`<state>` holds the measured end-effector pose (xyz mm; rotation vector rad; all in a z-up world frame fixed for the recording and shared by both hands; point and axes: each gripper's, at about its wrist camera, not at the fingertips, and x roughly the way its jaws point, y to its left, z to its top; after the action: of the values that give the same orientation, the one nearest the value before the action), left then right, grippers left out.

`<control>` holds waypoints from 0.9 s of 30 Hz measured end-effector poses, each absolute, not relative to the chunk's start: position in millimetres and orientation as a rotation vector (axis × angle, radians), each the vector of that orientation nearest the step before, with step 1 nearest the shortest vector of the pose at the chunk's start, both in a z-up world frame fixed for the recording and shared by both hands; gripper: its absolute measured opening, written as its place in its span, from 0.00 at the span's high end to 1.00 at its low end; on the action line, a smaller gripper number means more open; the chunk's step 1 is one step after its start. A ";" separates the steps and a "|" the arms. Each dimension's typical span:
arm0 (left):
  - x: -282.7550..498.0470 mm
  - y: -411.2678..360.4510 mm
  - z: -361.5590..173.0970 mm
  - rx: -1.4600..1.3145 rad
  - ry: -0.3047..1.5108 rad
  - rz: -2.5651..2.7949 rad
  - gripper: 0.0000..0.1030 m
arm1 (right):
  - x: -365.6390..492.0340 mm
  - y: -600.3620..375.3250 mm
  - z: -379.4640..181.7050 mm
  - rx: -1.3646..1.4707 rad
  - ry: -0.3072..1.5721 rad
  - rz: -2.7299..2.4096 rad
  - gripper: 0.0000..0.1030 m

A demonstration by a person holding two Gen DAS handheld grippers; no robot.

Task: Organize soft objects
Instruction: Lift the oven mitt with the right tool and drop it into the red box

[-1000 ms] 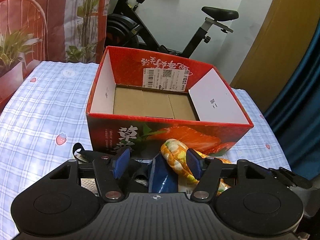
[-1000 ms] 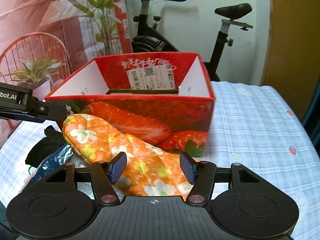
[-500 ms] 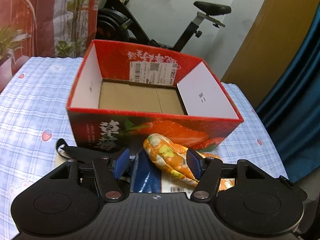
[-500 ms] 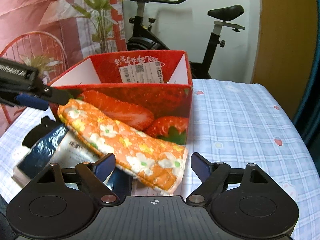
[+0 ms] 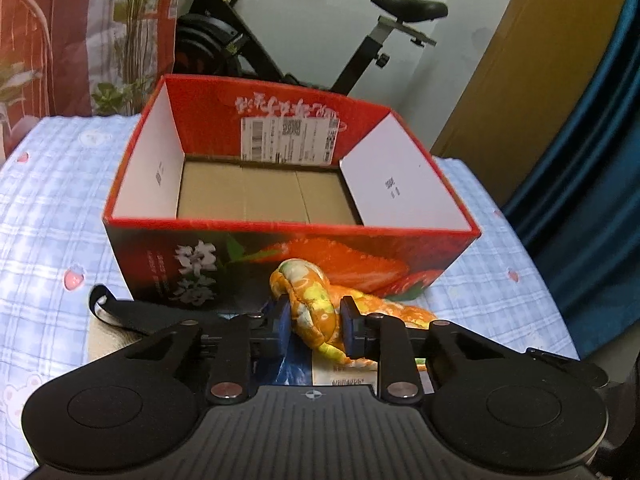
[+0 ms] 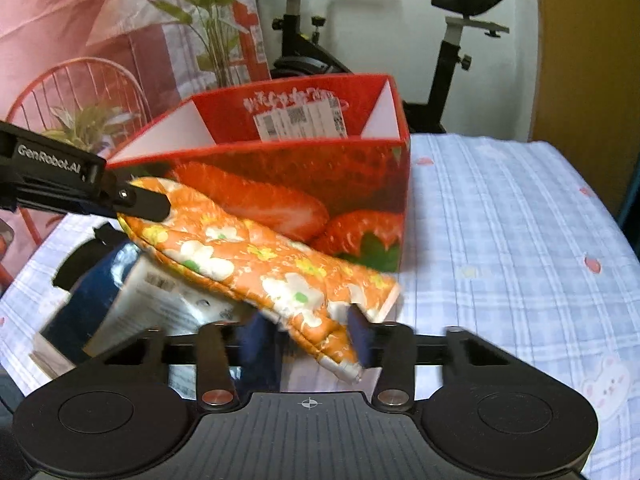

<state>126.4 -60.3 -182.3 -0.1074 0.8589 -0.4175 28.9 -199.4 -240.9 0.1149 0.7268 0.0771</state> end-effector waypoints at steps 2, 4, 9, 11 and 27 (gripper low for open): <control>123.4 -59.0 -171.1 -0.113 0.833 -0.430 0.76 | 27.1 -199.7 -229.0 0.117 0.695 0.082 0.82; 120.8 -56.2 -160.5 -0.123 0.805 -0.438 0.76 | 26.2 -200.2 -214.0 0.122 0.659 0.091 0.86; 116.0 -47.0 -127.0 -0.156 0.716 -0.458 0.76 | 28.1 -196.5 -170.8 0.095 0.565 0.107 0.88; 116.5 -42.5 -112.8 -0.167 0.676 -0.461 0.76 | 31.4 -195.2 -154.1 0.085 0.535 0.114 0.88; 194.7 -30.3 -84.5 -0.157 0.579 -0.368 0.76 | 144.6 -164.5 -89.0 -0.110 0.483 0.175 0.88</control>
<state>194.7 -30.3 -84.5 -0.1571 0.5786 -0.3677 144.6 -164.5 -89.0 -0.1104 0.4831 0.1753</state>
